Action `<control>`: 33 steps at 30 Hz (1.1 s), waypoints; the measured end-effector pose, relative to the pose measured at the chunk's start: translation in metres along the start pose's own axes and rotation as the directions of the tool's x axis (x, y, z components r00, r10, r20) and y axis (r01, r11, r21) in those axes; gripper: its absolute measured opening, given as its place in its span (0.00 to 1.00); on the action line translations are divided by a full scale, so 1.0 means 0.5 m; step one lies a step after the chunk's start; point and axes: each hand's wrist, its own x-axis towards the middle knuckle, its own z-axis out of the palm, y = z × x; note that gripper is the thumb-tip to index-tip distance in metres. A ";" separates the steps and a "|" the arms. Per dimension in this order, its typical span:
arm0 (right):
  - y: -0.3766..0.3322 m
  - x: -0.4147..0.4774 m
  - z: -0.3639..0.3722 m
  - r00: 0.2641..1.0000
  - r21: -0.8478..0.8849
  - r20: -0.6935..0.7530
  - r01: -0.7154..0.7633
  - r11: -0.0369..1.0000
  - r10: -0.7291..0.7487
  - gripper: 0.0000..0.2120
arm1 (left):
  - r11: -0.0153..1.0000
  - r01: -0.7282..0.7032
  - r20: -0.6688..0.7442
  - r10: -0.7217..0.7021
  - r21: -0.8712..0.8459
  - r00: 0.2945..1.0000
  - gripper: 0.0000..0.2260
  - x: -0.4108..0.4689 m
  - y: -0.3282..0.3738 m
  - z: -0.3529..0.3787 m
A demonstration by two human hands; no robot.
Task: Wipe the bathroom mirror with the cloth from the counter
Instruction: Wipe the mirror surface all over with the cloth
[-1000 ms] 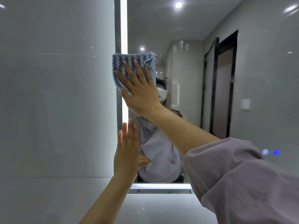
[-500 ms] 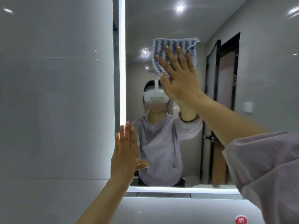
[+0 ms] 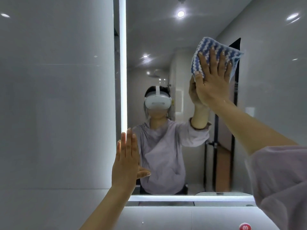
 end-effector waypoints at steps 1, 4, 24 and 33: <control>-0.008 -0.001 0.004 1.000 0.008 -0.013 -0.020 1.000 0.020 0.27 | 1.000 0.002 0.000 -0.002 0.006 1.000 0.54 0.001 -0.001 0.002; -0.051 -0.003 0.013 0.999 0.020 -0.036 -0.035 0.999 0.035 0.28 | 1.000 0.003 -0.022 -0.002 0.003 1.000 0.53 0.003 -0.003 0.003; -0.306 -0.003 0.048 0.859 -0.063 0.133 0.505 0.861 -0.495 0.25 | 1.000 0.000 0.006 0.000 0.011 1.000 0.54 0.006 -0.005 0.006; -0.163 0.073 0.009 0.959 -0.062 0.062 0.280 0.958 -0.276 0.26 | 1.000 0.004 -0.018 -0.004 0.010 1.000 0.54 0.000 -0.006 0.013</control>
